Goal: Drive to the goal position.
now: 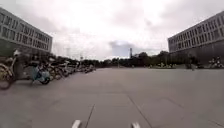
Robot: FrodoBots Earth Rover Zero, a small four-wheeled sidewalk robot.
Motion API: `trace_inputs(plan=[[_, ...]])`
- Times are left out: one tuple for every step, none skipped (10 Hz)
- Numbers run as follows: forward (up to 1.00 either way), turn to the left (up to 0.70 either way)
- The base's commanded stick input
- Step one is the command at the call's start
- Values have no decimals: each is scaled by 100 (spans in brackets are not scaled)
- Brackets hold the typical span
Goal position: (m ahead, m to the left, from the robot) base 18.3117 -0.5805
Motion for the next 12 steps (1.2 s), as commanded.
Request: trace_inputs(plan=[[100,0],[100,0],[100,0],[100,0],[100,0],[100,0],[100,0],[100,0],[100,0],[100,0],[100,0],[100,0]])
